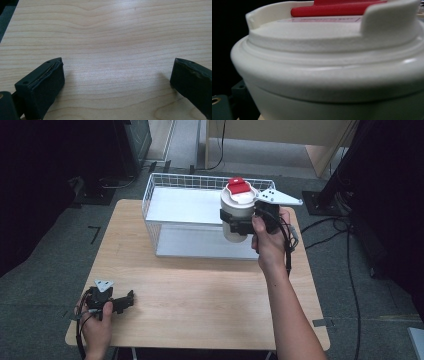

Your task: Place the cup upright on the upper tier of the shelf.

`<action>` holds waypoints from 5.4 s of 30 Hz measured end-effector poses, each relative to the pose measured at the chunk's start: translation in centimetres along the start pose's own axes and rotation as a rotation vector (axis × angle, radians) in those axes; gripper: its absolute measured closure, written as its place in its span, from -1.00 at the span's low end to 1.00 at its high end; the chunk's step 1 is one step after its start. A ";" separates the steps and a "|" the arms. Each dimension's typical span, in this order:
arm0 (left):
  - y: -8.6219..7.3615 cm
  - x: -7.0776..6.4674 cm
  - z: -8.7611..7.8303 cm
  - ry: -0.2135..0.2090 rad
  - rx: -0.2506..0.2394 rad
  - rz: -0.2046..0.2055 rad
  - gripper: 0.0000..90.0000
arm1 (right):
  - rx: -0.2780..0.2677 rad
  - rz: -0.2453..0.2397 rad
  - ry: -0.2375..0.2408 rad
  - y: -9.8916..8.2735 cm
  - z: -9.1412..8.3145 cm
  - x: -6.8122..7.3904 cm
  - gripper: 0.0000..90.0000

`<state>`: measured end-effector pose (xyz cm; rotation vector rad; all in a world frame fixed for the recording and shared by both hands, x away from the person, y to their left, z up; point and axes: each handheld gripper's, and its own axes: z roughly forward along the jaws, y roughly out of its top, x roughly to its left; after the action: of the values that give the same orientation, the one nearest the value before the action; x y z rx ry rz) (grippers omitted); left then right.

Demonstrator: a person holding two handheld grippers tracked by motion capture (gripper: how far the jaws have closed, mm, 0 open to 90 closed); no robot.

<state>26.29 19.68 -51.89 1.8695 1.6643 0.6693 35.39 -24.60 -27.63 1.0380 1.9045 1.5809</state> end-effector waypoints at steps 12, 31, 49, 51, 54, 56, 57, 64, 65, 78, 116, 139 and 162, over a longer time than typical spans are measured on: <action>0.0 0.0 0.0 0.000 -0.001 -0.002 -1.00 | -0.013 0.011 -0.031 1.9 3.5 -0.6 -0.93; 0.0 0.0 0.0 0.000 -0.002 -0.002 -1.00 | 0.012 0.016 -0.142 2.4 9.7 -2.7 -0.93; 0.0 0.0 0.0 0.000 -0.001 -0.001 -1.00 | -0.022 0.064 -0.161 2.0 10.8 -3.6 -0.95; 0.0 0.0 0.0 0.000 0.000 -0.001 -1.00 | -0.018 0.078 -0.152 1.9 10.6 -3.8 -0.95; 0.0 0.0 0.0 0.000 -0.001 -0.002 -1.00 | -0.008 0.084 -0.149 1.9 10.3 -3.9 -0.95; 0.0 0.0 0.0 0.000 -0.001 -0.002 -1.00 | -0.005 0.083 -0.150 1.9 10.2 -3.9 -0.95; 0.0 0.0 0.0 0.000 -0.001 -0.002 -1.00 | -0.001 0.079 -0.152 1.9 10.1 -3.8 -0.95; 0.0 0.0 0.0 0.000 -0.001 -0.002 -1.00 | 0.026 0.050 -0.184 1.9 9.9 -2.8 -1.00; 0.0 0.0 0.0 -0.001 0.000 -0.001 -1.00 | 0.027 0.056 -0.184 1.9 9.9 -2.9 -1.00; 0.0 0.0 0.0 0.000 -0.001 0.000 -1.00 | 0.050 0.083 -0.164 0.8 9.1 -3.5 -1.00; 0.0 0.0 0.0 0.000 -0.002 0.001 -1.00 | 0.007 0.045 -0.166 -3.2 0.9 -2.9 -1.00; 0.0 0.0 0.0 0.000 0.001 0.002 -1.00 | 0.011 0.074 -0.180 -8.4 -5.7 -2.5 -1.00; 0.0 0.0 0.0 0.000 0.001 0.002 -1.00 | 0.040 0.109 -0.318 -15.4 -10.9 -3.9 -1.00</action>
<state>26.28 19.69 -51.89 1.8726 1.6631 0.6692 25.63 -35.38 -40.36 1.3417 1.6943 1.3426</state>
